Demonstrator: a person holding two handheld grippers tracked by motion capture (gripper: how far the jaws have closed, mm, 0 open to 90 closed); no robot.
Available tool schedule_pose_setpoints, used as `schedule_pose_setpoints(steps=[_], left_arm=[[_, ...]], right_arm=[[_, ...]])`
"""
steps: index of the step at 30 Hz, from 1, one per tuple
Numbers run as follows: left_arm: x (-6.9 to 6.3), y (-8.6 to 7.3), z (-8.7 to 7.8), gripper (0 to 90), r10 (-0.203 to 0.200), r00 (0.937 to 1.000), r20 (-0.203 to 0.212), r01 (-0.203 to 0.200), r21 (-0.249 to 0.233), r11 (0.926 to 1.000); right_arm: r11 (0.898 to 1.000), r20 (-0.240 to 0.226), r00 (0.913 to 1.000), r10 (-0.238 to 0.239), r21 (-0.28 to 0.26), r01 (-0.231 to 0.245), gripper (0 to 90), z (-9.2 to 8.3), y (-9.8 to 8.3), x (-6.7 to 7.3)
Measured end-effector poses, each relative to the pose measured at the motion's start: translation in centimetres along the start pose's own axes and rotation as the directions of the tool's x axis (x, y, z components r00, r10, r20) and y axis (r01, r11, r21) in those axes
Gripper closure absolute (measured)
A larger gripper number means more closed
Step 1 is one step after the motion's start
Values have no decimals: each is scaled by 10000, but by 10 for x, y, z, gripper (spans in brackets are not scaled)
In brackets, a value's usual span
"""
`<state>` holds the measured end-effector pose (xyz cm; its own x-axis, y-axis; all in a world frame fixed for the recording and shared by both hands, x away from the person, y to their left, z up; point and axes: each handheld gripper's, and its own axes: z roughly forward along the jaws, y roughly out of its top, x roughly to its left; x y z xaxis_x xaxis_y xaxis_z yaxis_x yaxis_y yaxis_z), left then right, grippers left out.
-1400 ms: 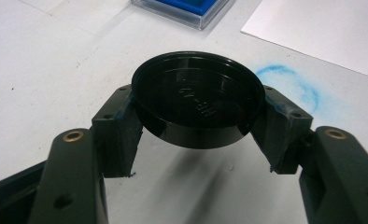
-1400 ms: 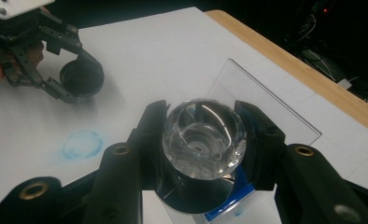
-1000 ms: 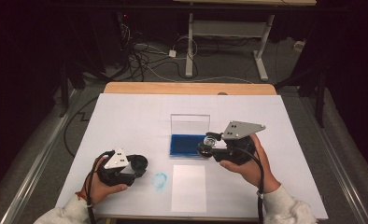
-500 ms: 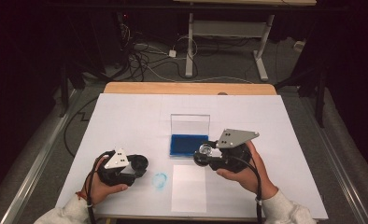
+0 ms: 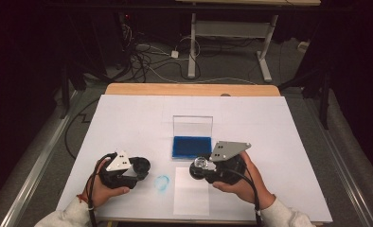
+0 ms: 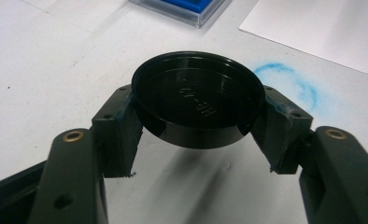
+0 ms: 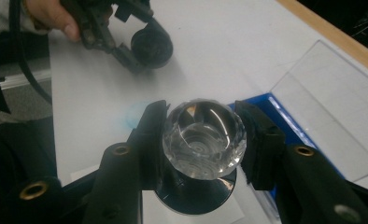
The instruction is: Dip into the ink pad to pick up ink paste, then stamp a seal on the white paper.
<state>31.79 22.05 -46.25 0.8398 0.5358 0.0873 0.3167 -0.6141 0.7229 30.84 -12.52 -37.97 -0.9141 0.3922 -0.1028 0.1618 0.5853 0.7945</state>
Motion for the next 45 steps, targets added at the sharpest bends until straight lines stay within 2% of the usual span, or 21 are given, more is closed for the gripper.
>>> schedule_pose_setpoints(steps=[8,14,16,27,45], left_arm=[[0,0,0,369,-47,10000,-14,47,8,10000],[-1,1,0,369,13,10000,-13,-13,39,10000],[-2,2,1,369,37,10000,-14,-37,35,10000],[-4,4,3,369,104,9999,31,-104,97,9999],[-4,3,3,369,139,9999,97,-140,119,9998]], right_arm=[[9996,-459,9989,-75,274,87,569,16,-9,13],[9995,-506,9987,-14,314,30,569,23,-15,18],[9992,-542,9984,-131,373,151,569,25,-17,19],[9977,-589,9982,-60,675,99,569,32,-28,21],[9952,-798,9968,3,971,75,569,44,-33,25]])
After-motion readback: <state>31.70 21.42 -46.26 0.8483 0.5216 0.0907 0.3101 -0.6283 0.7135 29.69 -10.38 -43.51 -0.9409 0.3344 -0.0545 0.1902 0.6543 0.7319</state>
